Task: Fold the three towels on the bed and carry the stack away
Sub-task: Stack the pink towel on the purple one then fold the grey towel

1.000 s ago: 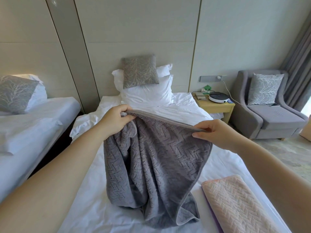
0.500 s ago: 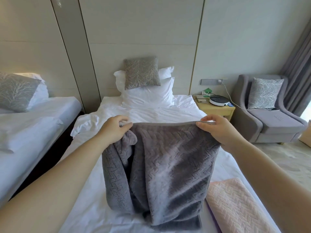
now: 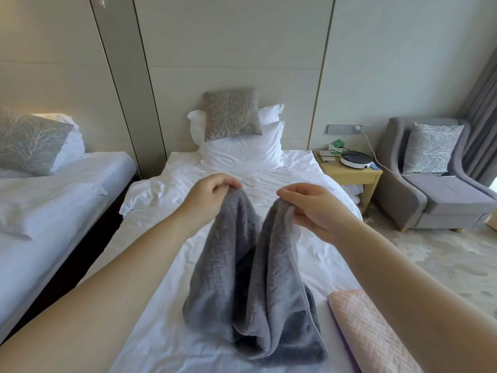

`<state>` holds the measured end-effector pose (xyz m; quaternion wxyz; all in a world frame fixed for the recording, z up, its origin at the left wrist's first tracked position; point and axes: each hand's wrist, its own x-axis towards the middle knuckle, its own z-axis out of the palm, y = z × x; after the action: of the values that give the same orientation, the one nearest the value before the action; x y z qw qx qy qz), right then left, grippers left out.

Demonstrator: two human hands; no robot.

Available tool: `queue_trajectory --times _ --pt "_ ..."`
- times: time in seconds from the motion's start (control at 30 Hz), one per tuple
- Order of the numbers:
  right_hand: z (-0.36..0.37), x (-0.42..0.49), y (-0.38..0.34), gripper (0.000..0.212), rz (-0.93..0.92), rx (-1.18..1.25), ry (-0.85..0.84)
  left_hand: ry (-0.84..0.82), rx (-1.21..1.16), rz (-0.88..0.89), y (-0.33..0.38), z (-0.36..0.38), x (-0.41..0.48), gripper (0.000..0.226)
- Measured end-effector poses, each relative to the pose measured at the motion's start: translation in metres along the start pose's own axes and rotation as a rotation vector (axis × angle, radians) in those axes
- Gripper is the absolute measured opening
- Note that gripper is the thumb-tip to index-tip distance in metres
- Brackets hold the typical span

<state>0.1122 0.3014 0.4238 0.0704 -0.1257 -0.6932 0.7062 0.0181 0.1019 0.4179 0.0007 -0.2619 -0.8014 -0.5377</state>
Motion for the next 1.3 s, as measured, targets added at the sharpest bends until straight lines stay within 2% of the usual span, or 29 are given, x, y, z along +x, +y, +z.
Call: queue_trajectory --times 0.07,0.13,0.17,0.27,0.33,0.4,0.47,0.5,0.57,0.67,0.77,0.8,0.9,1.0,1.1,1.17,1.23,1.3 --pt "0.014 -0.001 -0.006 0.008 -0.026 0.02 -0.086 -0.122 0.009 0.043 0.016 0.007 -0.008 0.031" --pt "0.022 -0.002 -0.01 0.016 -0.023 0.073 -0.159 -0.198 -0.042 0.012 0.025 0.011 -0.014 0.017" --pt "0.025 -0.002 -0.011 0.019 -0.019 0.102 -0.183 -0.202 -0.016 0.015 0.027 0.011 -0.016 0.017" --pt "0.027 -0.002 -0.009 0.022 -0.017 0.146 -0.246 -0.134 0.297 0.124 0.025 0.008 -0.019 0.04" --pt "0.025 -0.002 -0.006 0.02 -0.033 0.118 -0.289 -0.105 0.383 0.2 0.023 0.004 -0.02 0.034" --pt "0.02 -0.001 -0.001 0.022 -0.104 -0.023 -0.26 -0.105 0.398 0.251 0.022 -0.002 -0.019 0.018" --pt "0.012 0.003 0.004 0.027 -0.227 -0.283 -0.151 -0.099 0.388 0.289 0.023 -0.008 -0.017 0.005" --pt "0.009 0.005 0.007 0.031 -0.287 -0.422 -0.109 -0.094 0.378 0.311 0.024 -0.012 -0.016 0.007" --pt "0.006 0.009 0.012 0.038 -0.363 -0.616 -0.143 -0.087 0.36 0.363 0.03 -0.018 -0.013 0.013" --pt "0.007 0.014 0.015 0.028 -0.337 -0.696 -0.273 -0.044 0.334 0.44 0.041 -0.03 -0.004 0.012" --pt "0.003 0.015 0.021 0.014 -0.276 -0.875 -0.341 0.092 0.294 0.436 0.048 -0.049 0.007 0.016" --pt "-0.001 0.016 0.026 0.015 -0.244 -0.96 -0.359 0.149 0.279 0.426 0.049 -0.056 0.01 0.015" --pt "-0.013 0.017 0.038 0.035 -0.155 -1.207 -0.404 0.278 0.306 0.356 0.042 -0.075 0.02 0.011" --pt "-0.023 0.023 0.034 0.037 -0.239 -1.48 -0.265 0.288 0.435 0.226 0.021 -0.088 0.028 0.015" --pt "-0.036 0.028 0.011 0.029 -0.394 -1.517 -0.045 0.294 0.45 0.092 -0.001 -0.096 0.028 0.017" --pt "-0.046 0.032 -0.01 0.022 -0.579 -1.612 0.054 0.325 0.434 0.047 -0.006 -0.102 0.029 0.017" --pt "-0.056 0.035 -0.034 0.019 -0.736 -1.67 0.121 0.348 0.417 0.035 -0.004 -0.109 0.032 0.018" --pt "-0.062 0.037 -0.059 0.015 -0.764 -1.663 0.135 0.338 0.419 0.04 0.005 -0.116 0.037 0.017"
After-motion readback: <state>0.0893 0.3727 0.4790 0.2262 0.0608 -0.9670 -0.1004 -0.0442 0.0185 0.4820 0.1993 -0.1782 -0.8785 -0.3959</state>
